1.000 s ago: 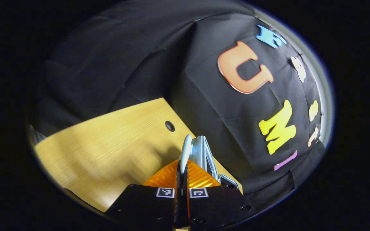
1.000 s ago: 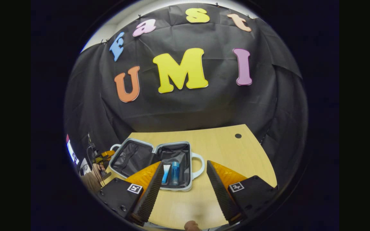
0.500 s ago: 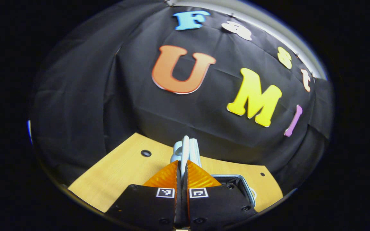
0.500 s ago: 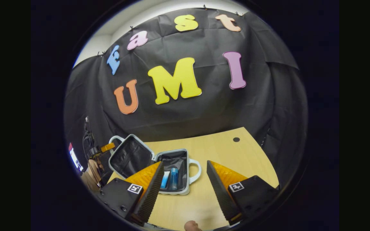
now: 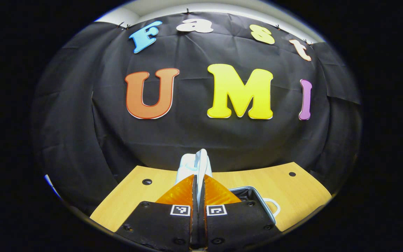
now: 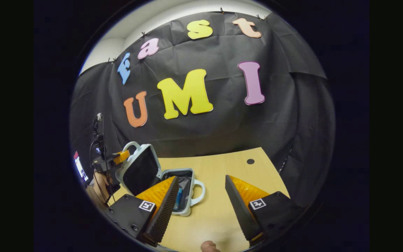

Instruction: First open the suitcase, pack the skin care products into it, and then close the suitcase.

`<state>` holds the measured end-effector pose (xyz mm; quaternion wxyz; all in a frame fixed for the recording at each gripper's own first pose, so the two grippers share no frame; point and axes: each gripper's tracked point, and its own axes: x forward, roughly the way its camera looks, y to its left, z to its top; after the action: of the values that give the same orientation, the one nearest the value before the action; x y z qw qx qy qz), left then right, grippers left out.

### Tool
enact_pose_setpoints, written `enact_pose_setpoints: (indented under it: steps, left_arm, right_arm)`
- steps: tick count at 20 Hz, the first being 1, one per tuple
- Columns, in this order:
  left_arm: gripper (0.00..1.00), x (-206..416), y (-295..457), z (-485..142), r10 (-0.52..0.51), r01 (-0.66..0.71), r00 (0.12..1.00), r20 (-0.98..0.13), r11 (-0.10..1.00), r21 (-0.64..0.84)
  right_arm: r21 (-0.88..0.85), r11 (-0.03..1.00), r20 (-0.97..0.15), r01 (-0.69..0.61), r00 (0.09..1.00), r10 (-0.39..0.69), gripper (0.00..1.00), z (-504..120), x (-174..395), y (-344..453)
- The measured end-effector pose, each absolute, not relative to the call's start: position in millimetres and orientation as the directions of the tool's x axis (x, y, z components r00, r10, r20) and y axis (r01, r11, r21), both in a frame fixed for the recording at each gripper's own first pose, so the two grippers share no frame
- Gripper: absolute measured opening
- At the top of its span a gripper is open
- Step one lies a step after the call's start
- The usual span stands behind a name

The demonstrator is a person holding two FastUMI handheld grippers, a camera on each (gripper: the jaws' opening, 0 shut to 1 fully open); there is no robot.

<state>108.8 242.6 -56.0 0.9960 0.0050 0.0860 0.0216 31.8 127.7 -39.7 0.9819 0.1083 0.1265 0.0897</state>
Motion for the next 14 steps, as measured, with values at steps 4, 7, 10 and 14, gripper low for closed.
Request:
enact_pose_setpoints:
  steps: [4,7,10,14]
  left_arm:
    - [0.03,116,182,-68,0.018,0.0,0.983,-0.185,0.995,0.098]
    - [0.03,128,135,-91,-0.012,0.045,0.976,-0.22,0.988,0.147]
    - [0.03,135,92,-120,-0.04,0.1,0.964,-0.265,0.97,0.22]
    - [0.03,137,47,-179,-0.069,0.163,0.93,-0.362,0.958,0.234]
  right_arm:
    - [0.226,0.96,-0.23,-0.165,0.949,0.217,0.77,-41,42,109]
    - [0.195,0.965,-0.223,-0.177,0.95,0.219,0.79,-40,47,95]
    - [0.176,0.965,-0.235,-0.194,0.944,0.232,0.79,-48,52,85]
    - [0.158,0.965,-0.255,-0.21,0.935,0.246,0.79,-63,57,69]
